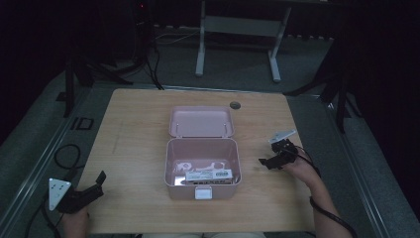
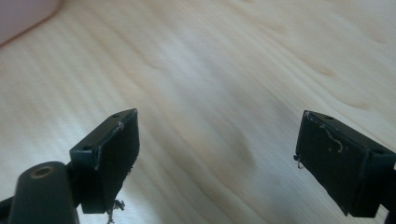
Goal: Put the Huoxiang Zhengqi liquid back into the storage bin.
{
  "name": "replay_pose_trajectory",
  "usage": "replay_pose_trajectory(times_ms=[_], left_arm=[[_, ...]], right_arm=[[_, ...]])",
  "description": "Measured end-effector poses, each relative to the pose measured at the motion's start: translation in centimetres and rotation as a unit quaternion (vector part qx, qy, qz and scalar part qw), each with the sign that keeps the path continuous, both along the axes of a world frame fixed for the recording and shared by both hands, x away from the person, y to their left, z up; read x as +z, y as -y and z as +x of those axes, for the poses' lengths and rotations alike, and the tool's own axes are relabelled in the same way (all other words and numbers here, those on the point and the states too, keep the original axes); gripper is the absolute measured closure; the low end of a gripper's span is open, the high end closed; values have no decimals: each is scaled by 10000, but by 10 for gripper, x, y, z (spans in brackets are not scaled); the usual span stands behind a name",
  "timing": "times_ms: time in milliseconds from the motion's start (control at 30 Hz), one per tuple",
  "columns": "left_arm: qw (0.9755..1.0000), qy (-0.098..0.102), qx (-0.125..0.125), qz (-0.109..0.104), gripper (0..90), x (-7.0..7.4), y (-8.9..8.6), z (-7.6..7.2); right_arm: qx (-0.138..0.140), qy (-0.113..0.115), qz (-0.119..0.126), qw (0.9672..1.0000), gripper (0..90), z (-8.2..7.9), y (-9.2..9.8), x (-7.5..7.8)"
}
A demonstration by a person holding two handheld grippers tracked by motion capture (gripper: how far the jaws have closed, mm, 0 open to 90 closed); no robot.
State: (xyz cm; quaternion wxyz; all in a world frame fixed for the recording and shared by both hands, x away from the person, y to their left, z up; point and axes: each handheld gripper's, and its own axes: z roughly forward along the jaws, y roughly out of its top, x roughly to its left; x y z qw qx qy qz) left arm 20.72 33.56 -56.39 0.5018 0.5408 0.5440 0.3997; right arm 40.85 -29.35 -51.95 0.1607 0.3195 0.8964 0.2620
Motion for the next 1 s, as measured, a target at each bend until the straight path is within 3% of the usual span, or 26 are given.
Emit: replay_pose_trajectory(times_ms=[200, 333, 600, 667, 800, 900, 1000], left_arm=[[10000, -4, 4, -2, 10, 0, 0, 0], [10000, -4, 1, -12, 10, 0, -1, 0], [10000, -15, 9, -3, 10, 0, 0, 0], [10000, -18, 12, -5, 10, 0, 0, 0], [10000, -15, 12, -10, 10, 0, 0, 0], [10000, -18, 7, -18, 10, 0, -1, 0], [10000, -22, 3, -19, 10, 0, -1, 0]], right_arm=[[-602, 380, 437, 9965, 131, -5, 22, -4], [-830, 434, 600, 9938, 127, -9, 37, -7], [-1487, 671, 849, 9829, 112, -19, 60, -19], [-1708, 829, 852, 9781, 111, -22, 63, -22], [-2161, 1184, 999, 9640, 111, -28, 67, -22], [-2483, 1238, 1139, 9540, 112, -29, 70, -23], [-2639, 1252, 1122, 9498, 112, -29, 71, -25]])
